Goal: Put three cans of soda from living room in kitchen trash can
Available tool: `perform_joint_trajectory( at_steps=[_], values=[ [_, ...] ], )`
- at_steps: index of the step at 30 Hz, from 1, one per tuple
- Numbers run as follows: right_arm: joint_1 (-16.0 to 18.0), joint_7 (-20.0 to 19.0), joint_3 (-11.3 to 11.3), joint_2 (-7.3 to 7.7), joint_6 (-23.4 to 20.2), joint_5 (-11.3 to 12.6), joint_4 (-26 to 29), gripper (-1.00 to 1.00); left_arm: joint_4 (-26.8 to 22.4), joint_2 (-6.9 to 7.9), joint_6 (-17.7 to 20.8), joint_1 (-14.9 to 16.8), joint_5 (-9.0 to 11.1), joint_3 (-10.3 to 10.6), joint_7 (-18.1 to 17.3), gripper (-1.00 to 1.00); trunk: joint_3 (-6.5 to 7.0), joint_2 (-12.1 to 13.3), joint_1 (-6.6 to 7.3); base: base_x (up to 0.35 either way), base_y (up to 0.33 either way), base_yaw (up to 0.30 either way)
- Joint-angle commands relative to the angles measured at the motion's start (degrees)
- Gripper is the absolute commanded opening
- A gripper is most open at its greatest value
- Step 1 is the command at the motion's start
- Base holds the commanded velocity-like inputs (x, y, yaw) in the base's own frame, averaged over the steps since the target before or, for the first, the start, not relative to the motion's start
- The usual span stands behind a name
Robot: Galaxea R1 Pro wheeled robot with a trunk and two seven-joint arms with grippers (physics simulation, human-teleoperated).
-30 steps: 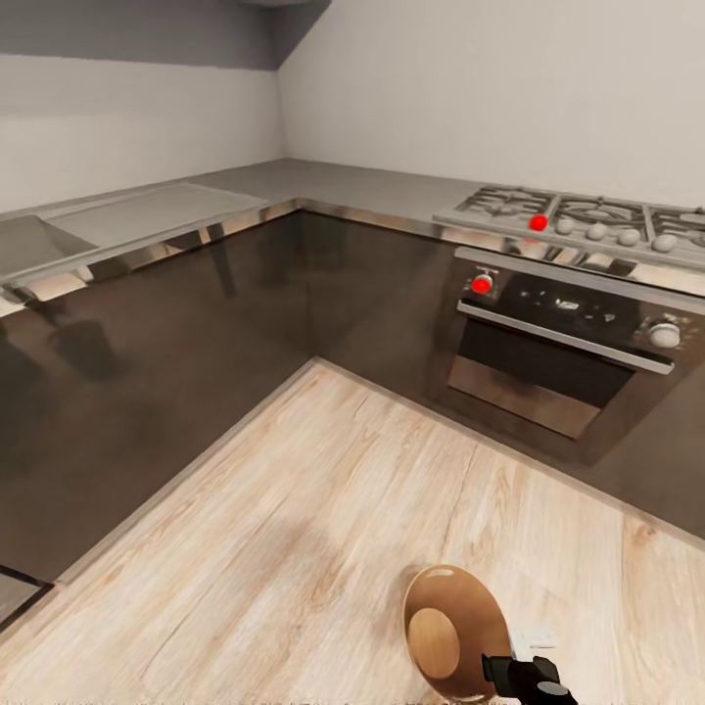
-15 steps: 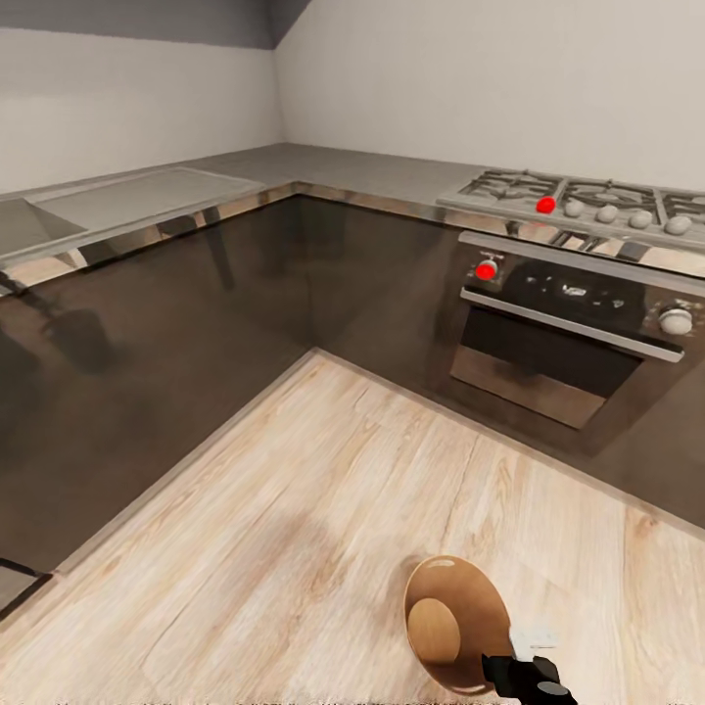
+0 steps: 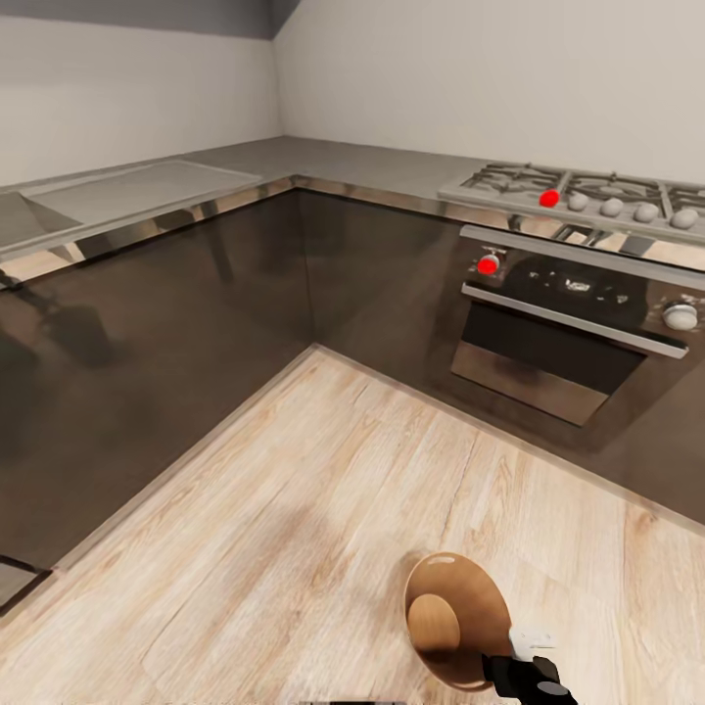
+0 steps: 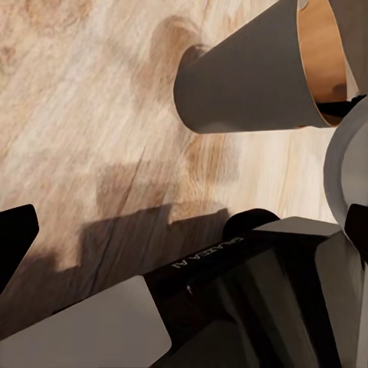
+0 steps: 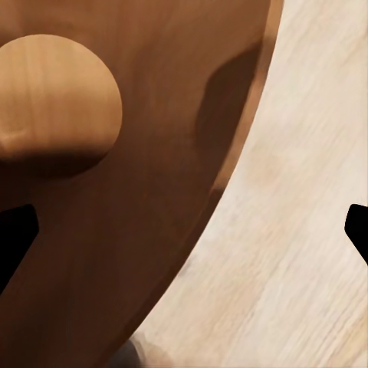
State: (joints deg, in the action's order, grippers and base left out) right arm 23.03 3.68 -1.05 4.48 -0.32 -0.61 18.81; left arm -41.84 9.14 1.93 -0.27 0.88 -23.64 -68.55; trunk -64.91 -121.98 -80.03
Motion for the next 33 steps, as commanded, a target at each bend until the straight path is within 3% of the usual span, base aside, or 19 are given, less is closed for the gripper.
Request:
perform_joint_trajectory(
  at_steps=[1,10,11,33],
  values=[
    [0.0,0.0,0.0,0.00,0.0,0.0,0.0,1.00,0.0,0.00,0.0,0.0,0.0,0.0,0.0,1.00,-0.05,0.0,0.00,0.000,0.000,0.000],
    [0.0,0.0,0.0,0.00,0.1,0.0,0.0,1.00,0.0,0.00,0.0,0.0,0.0,0.0,0.0,1.00,-0.19,0.0,0.00,0.000,0.000,0.000],
    [0.0,0.0,0.0,0.00,0.1,0.0,0.0,-1.00,0.0,0.00,0.0,0.0,0.0,0.0,0.0,1.00,-0.19,0.0,0.00,0.000,0.000,0.000],
    [0.0,0.0,0.0,0.00,0.1,0.1,0.1,-1.00,-0.4,0.10,0.0,0.0,0.1,0.0,-0.1,1.00,-0.19,0.0,0.00,0.000,0.000,0.000]
  ],
)
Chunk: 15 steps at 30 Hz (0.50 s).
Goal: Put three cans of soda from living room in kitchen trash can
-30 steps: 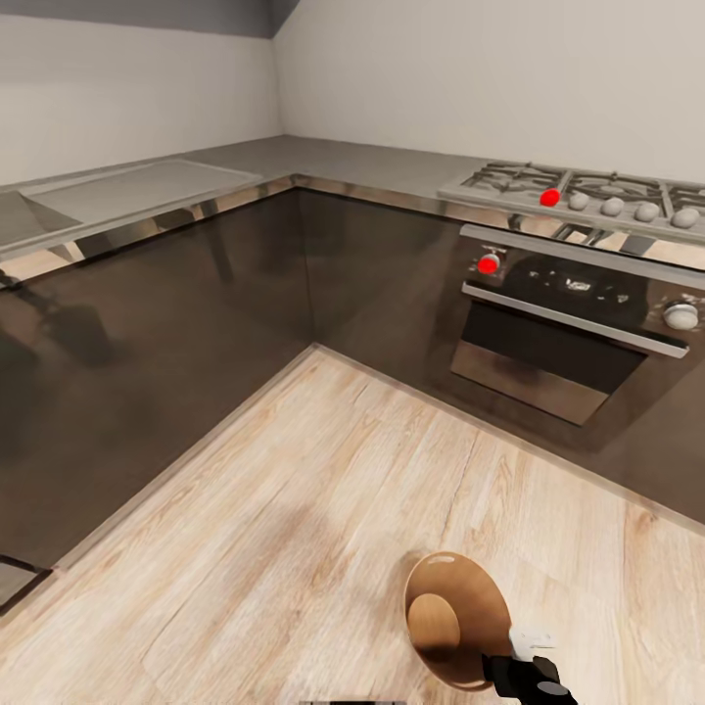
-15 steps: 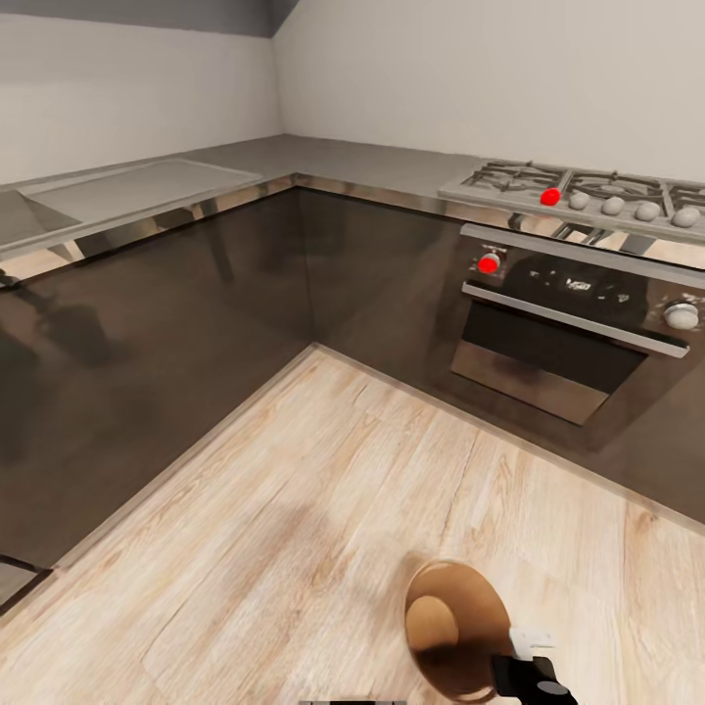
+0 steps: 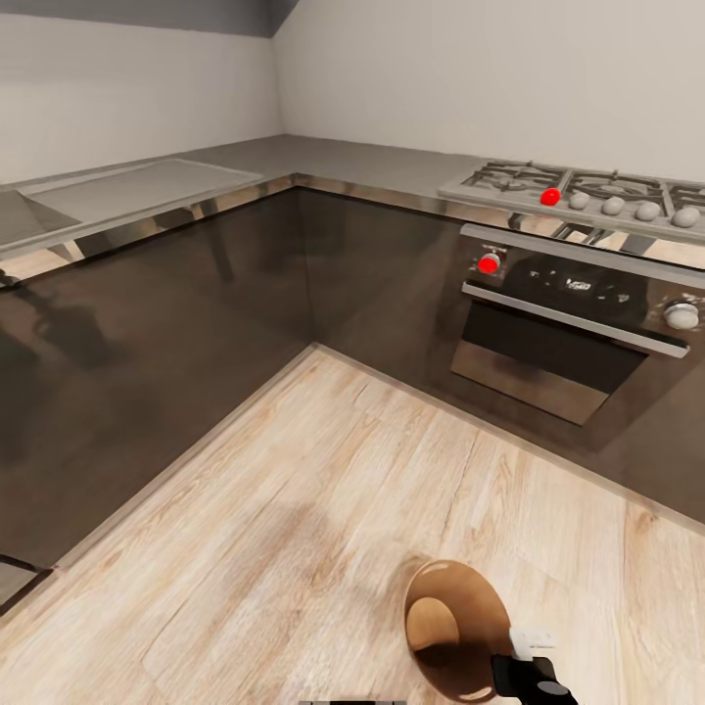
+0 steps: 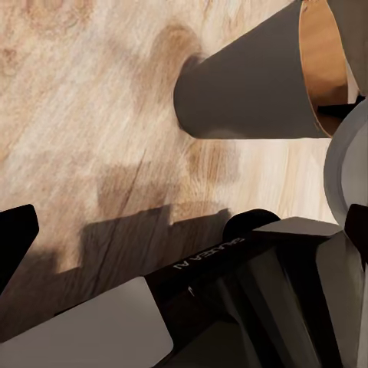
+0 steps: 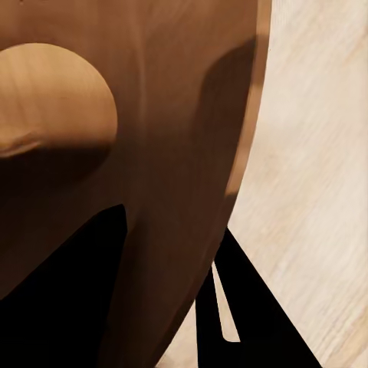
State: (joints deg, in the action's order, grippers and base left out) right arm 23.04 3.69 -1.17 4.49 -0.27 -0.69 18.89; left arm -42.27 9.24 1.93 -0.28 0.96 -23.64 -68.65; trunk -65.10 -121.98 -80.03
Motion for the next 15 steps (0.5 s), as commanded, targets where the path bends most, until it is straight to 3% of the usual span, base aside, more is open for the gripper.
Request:
perform_joint_trajectory(
  at_steps=[1,5,9,15],
  values=[
    [0.0,-0.1,0.1,0.00,0.0,0.1,0.0,-1.00,0.0,0.02,0.0,0.0,0.0,0.0,-0.1,1.00,0.00,0.0,0.00,0.000,0.000,0.000],
    [0.0,-0.1,0.1,0.00,0.0,0.2,0.3,-1.00,-0.1,0.28,0.0,0.0,-0.1,-0.2,-7.2,1.00,0.00,0.0,0.00,0.000,0.000,0.000],
    [0.0,-0.2,0.0,0.00,0.0,0.2,0.7,-1.00,-0.1,0.72,0.0,0.0,-0.2,-0.2,-9.1,1.00,0.00,0.0,0.00,0.000,0.000,0.000],
    [0.0,-0.9,0.0,0.24,-1.8,0.2,5.6,-1.00,-0.1,0.85,0.0,0.0,-0.1,-0.3,-9.7,1.00,0.00,0.0,0.00,0.000,0.000,0.000]
  ],
)
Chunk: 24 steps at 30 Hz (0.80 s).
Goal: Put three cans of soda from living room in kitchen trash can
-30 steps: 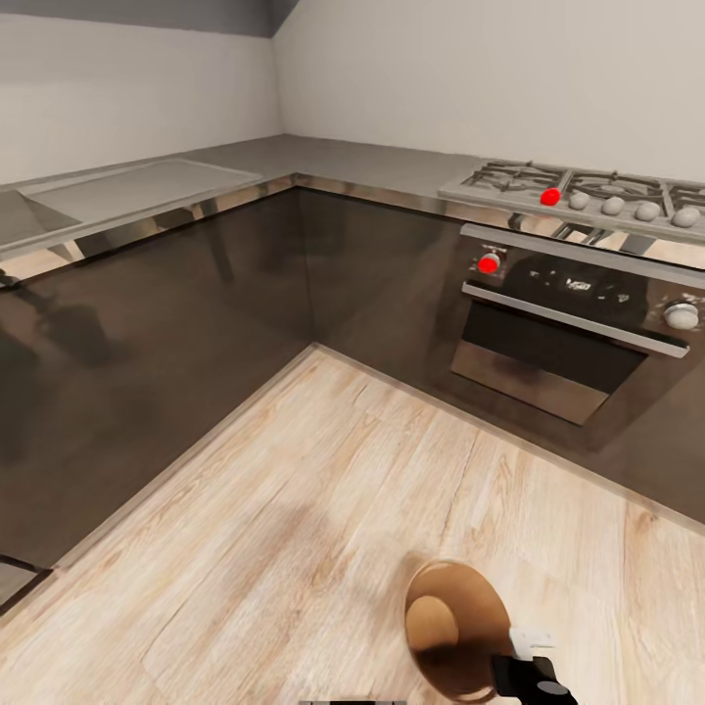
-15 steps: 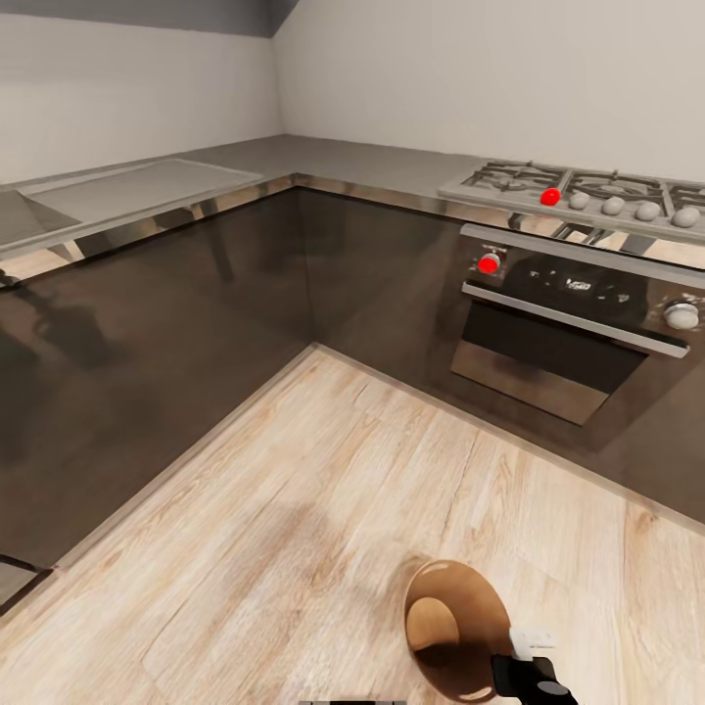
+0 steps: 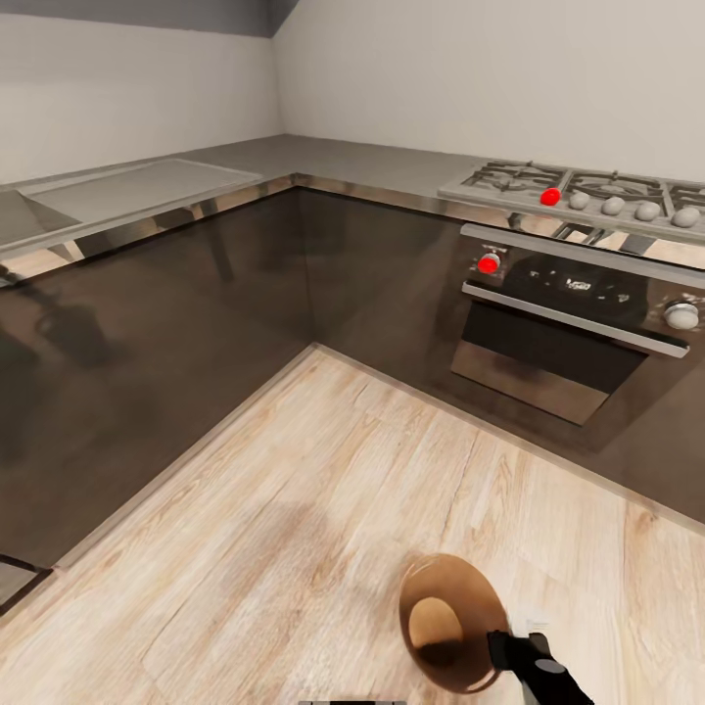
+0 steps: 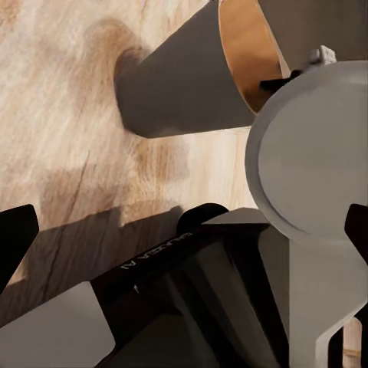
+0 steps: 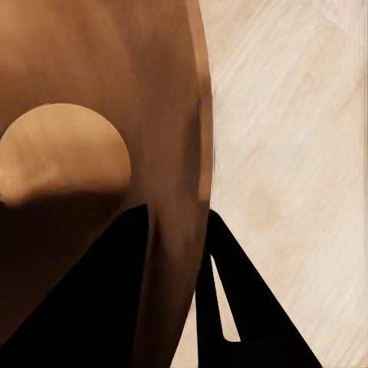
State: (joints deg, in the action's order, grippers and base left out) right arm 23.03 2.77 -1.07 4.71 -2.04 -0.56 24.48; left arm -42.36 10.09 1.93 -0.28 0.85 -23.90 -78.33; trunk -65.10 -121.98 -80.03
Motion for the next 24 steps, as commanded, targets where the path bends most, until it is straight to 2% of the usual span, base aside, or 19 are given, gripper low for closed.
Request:
perform_joint_trajectory(
  at_steps=[1,3,9,10,20,24],
  values=[
    [0.0,-0.1,-0.1,0.08,-1.2,0.0,1.1,-1.00,0.0,0.01,0.0,0.0,0.0,0.0,-0.1,1.00,0.00,0.0,0.00,0.000,0.000,0.000],
    [0.0,-0.1,-0.1,0.14,-3.4,0.0,3.5,-1.00,0.0,0.01,0.0,0.0,0.0,0.0,-0.1,1.00,0.00,0.0,0.00,0.000,0.000,0.000],
    [-0.2,-0.1,-0.2,0.20,-14.0,0.0,13.2,-1.00,0.0,0.02,0.0,0.0,0.0,0.0,-0.1,1.00,0.00,0.0,0.00,0.000,0.000,0.000],
    [-0.3,-0.1,-0.4,0.21,-39.1,0.1,33.8,-1.00,0.0,0.02,0.0,0.0,0.0,0.0,-0.1,1.00,0.00,0.0,0.00,0.000,0.000,0.000],
    [-0.3,-0.1,-0.5,0.23,-49.3,0.2,41.4,-1.00,0.0,0.02,0.0,0.0,0.0,0.0,-0.1,1.00,0.00,0.0,0.00,0.000,0.000,0.000],
    [-0.3,-0.1,-0.7,0.27,-51.1,0.3,42.7,-1.00,0.0,0.02,0.0,0.0,0.0,0.0,-0.1,1.00,0.00,0.0,0.00,0.000,0.000,0.000]
  ],
)
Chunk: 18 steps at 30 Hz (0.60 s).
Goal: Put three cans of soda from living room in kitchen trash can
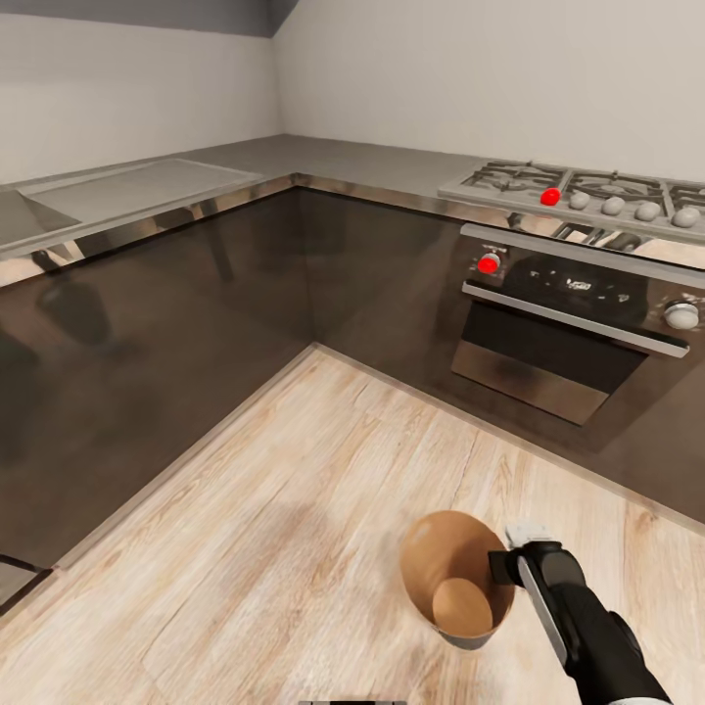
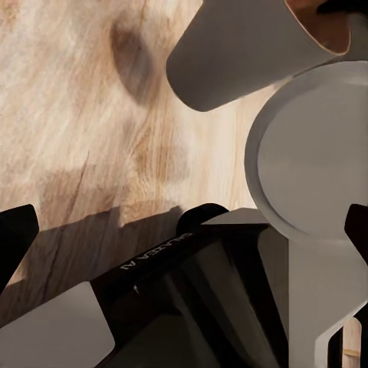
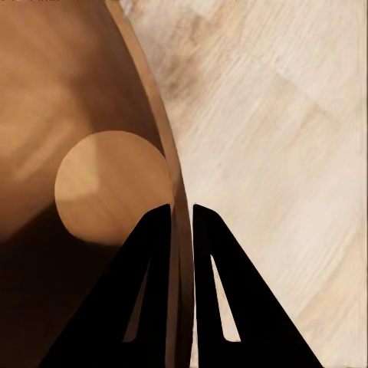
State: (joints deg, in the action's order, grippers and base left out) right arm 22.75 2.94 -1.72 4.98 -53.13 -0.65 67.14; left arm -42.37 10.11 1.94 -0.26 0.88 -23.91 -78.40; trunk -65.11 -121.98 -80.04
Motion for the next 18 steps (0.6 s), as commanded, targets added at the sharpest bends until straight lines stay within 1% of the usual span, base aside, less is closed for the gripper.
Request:
perform_joint_trajectory(
  at_steps=[1,2,4,5,7,13,18],
  values=[
    [0.0,-0.3,-0.2,0.00,-0.2,0.4,0.2,-1.00,0.0,0.00,0.0,0.0,0.0,0.0,0.0,1.00,0.00,0.0,0.00,0.000,0.000,0.000],
    [0.0,-0.3,-0.4,0.01,-0.3,0.4,0.3,-1.00,0.0,0.00,0.0,0.0,0.0,0.0,0.0,1.00,0.00,0.0,0.00,0.000,0.000,0.000],
    [0.0,-0.3,-1.6,0.02,-0.8,0.4,0.6,-1.00,0.0,0.00,0.0,0.0,0.0,0.0,0.0,1.00,0.00,0.0,0.00,0.000,0.000,0.000],
    [0.0,-0.3,-2.6,0.02,-1.6,0.4,0.8,-1.00,0.0,0.00,0.0,0.0,0.0,0.0,0.0,1.00,0.00,0.0,0.00,0.000,0.000,0.000],
    [0.0,-0.3,-3.5,0.02,-2.8,0.5,1.6,-1.00,0.0,0.00,0.0,0.0,0.0,0.0,0.0,1.00,0.00,0.0,0.00,0.000,0.000,0.000],
    [0.0,-0.5,-4.4,-0.03,-4.0,0.7,4.7,-1.00,0.0,0.00,0.0,0.0,0.0,0.0,0.0,1.00,0.00,0.0,0.00,0.000,0.000,0.000],
    [0.0,-0.6,-4.5,-0.02,-4.1,0.8,5.0,-1.00,0.0,0.00,0.0,0.0,0.0,0.0,0.0,1.00,0.00,0.0,0.00,0.000,0.000,0.000]
  ],
)
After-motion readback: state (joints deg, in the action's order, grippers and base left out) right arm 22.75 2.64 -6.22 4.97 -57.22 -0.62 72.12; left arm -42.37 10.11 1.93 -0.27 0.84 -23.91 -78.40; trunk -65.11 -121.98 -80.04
